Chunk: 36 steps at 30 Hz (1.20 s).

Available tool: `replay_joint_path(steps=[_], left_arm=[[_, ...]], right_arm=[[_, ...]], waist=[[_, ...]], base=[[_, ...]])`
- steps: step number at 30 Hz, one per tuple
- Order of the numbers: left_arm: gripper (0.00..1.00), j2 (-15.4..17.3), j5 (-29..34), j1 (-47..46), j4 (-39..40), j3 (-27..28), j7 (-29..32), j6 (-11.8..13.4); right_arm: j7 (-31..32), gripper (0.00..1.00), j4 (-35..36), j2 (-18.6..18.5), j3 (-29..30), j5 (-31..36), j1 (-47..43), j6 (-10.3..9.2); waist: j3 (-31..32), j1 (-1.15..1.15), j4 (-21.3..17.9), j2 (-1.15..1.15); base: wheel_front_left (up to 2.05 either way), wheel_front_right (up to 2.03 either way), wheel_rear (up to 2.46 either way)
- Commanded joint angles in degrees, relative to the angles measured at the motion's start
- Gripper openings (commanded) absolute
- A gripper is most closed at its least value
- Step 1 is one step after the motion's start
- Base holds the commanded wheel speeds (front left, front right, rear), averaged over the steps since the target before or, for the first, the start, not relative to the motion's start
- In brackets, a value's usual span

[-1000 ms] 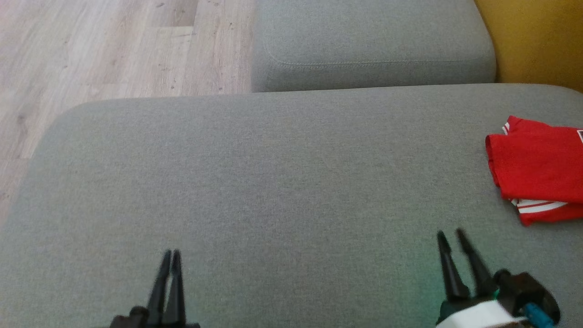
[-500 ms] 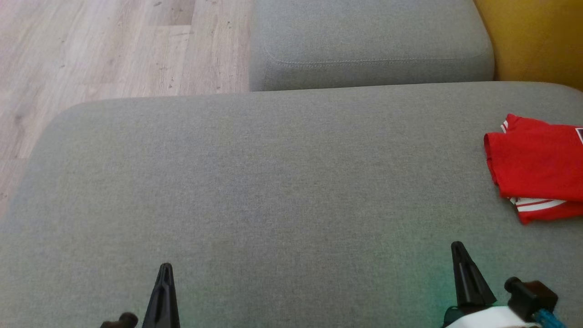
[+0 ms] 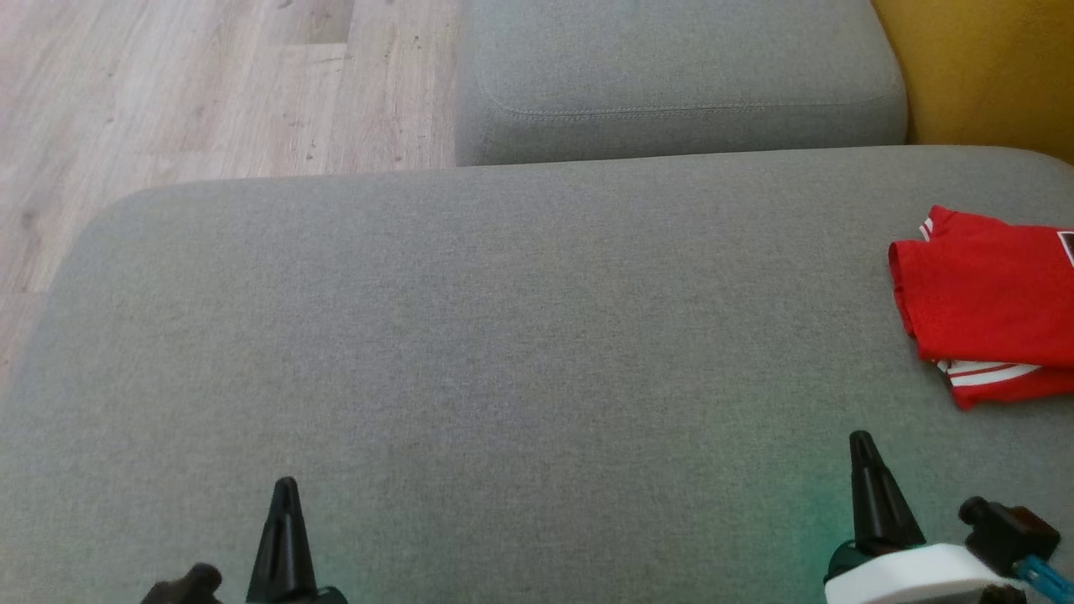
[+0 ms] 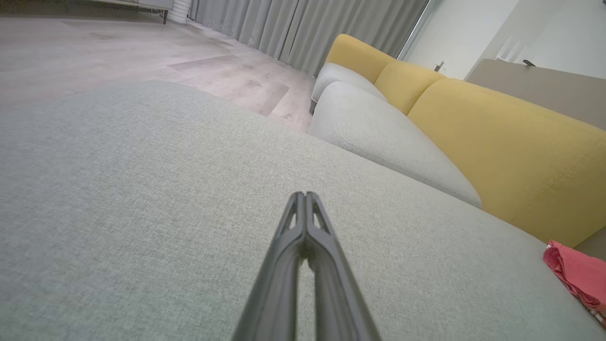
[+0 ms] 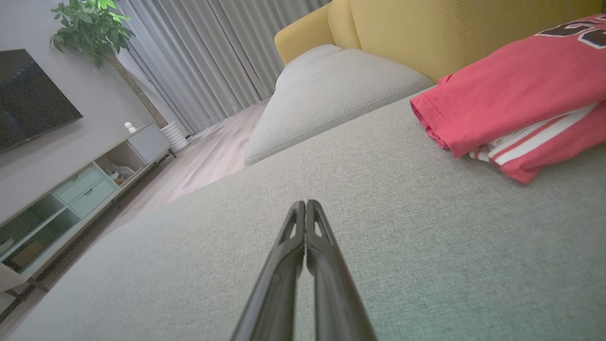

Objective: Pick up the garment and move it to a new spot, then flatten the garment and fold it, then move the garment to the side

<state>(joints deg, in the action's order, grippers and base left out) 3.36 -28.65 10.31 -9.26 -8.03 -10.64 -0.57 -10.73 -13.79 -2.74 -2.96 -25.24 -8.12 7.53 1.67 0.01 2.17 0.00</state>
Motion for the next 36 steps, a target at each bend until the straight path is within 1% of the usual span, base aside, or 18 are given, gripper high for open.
replay_joint_path(steps=[1, 18, 36], left_arm=[[0.0, 0.7, -1.7, -3.1, 1.4, 1.1, 0.2, -0.3], [0.0, 1.0, -14.0, -5.5, 0.4, 2.8, 2.7, -1.5], [0.0, 1.2, -25.5, -7.9, -0.7, 4.7, 5.3, -2.7]], right_arm=[[0.2, 0.0, 1.5, -1.0, 0.2, -2.0, 3.1, -0.01], [2.8, 0.0, 1.3, -1.3, 1.2, -14.8, 5.1, -0.02], [5.4, 0.0, 1.0, -1.6, 2.4, -26.8, 7.1, -0.02]], waist=[[0.0, 0.0, 0.0, 0.0], [-0.4, 0.0, -0.4, 0.0], [-0.7, 0.0, -0.8, 0.0]], base=[[0.0, 0.0, 0.0], [0.0, 0.0, 0.0], [0.0, 0.0, 0.0]])
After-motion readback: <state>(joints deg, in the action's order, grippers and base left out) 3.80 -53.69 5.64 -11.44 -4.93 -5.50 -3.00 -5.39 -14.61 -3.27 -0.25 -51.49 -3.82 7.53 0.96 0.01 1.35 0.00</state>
